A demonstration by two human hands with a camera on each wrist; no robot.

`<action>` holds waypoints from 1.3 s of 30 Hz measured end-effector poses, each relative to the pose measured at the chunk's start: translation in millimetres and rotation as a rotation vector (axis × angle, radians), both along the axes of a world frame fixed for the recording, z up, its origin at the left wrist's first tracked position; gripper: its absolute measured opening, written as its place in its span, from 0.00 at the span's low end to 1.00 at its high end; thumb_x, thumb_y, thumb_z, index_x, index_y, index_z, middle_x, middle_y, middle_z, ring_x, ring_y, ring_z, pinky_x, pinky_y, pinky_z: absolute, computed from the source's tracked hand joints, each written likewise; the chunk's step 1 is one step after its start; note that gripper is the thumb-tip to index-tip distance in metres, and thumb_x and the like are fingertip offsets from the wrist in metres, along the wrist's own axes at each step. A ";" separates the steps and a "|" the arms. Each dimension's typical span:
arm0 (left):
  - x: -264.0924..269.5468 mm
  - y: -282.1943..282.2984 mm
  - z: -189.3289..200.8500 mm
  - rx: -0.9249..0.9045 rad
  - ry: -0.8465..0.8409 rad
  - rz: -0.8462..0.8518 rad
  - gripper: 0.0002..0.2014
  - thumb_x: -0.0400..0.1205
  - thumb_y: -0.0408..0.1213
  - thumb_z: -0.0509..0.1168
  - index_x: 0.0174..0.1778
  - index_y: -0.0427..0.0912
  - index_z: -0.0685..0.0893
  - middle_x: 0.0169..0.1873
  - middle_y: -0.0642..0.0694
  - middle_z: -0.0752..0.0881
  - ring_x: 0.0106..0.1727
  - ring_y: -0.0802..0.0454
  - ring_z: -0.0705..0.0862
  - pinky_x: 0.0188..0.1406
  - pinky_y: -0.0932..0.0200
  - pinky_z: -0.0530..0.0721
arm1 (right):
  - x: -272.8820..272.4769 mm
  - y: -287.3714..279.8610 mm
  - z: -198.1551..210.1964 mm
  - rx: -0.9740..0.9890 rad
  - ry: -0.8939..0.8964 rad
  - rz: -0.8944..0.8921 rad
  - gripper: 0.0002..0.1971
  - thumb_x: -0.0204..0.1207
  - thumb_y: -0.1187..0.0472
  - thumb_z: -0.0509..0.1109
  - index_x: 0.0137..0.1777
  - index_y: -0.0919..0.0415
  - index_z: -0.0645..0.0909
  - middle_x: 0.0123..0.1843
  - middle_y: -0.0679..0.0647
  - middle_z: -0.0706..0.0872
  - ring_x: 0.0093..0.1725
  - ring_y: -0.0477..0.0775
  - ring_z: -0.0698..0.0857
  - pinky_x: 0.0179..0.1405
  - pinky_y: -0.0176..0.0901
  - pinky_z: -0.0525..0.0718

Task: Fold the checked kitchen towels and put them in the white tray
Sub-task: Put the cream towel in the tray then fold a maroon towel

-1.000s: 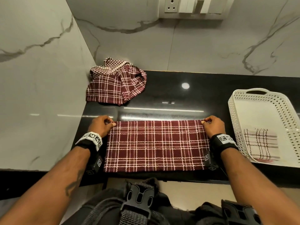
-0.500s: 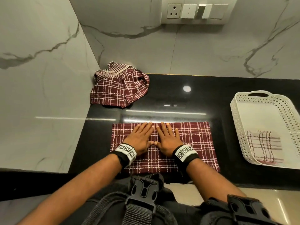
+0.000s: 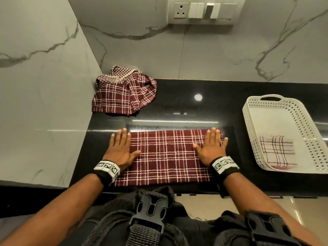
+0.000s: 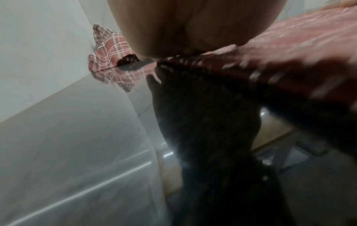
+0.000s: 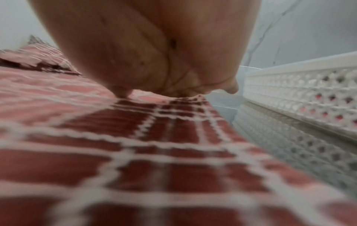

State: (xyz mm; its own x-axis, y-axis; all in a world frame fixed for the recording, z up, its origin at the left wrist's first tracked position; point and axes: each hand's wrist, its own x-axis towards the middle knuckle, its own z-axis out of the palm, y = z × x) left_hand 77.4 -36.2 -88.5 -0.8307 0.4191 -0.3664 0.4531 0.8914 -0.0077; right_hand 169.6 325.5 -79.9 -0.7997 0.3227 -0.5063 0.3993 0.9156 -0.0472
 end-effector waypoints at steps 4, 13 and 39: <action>21.9 56.6 7.8 0.044 0.027 -0.275 0.39 0.84 0.66 0.29 0.86 0.45 0.33 0.84 0.40 0.31 0.85 0.41 0.30 0.85 0.39 0.37 | -2.4 -78.3 4.7 -0.186 0.040 0.290 0.38 0.84 0.34 0.40 0.85 0.49 0.29 0.83 0.56 0.23 0.83 0.61 0.26 0.79 0.70 0.27; 41.3 19.1 -16.2 0.031 -0.067 -0.154 0.41 0.83 0.70 0.34 0.86 0.51 0.31 0.83 0.43 0.27 0.84 0.40 0.27 0.83 0.40 0.31 | 26.5 -11.0 -10.5 -0.094 -0.034 0.146 0.46 0.78 0.24 0.39 0.84 0.51 0.25 0.82 0.54 0.20 0.82 0.58 0.23 0.79 0.71 0.26; 127.7 -24.9 -30.6 0.125 0.069 0.168 0.41 0.82 0.66 0.32 0.88 0.43 0.40 0.87 0.44 0.39 0.87 0.48 0.37 0.86 0.45 0.37 | 125.5 26.5 -35.6 -0.066 0.212 0.101 0.38 0.85 0.37 0.42 0.87 0.56 0.35 0.89 0.54 0.33 0.87 0.54 0.33 0.84 0.66 0.35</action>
State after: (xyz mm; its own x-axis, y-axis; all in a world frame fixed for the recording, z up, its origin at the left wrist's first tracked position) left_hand 205.1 -61.1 -119.1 -0.9140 0.3112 -0.2602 0.3003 0.9503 0.0817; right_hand 295.1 352.0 -115.5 -0.9171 0.2072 -0.3406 0.2803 0.9427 -0.1812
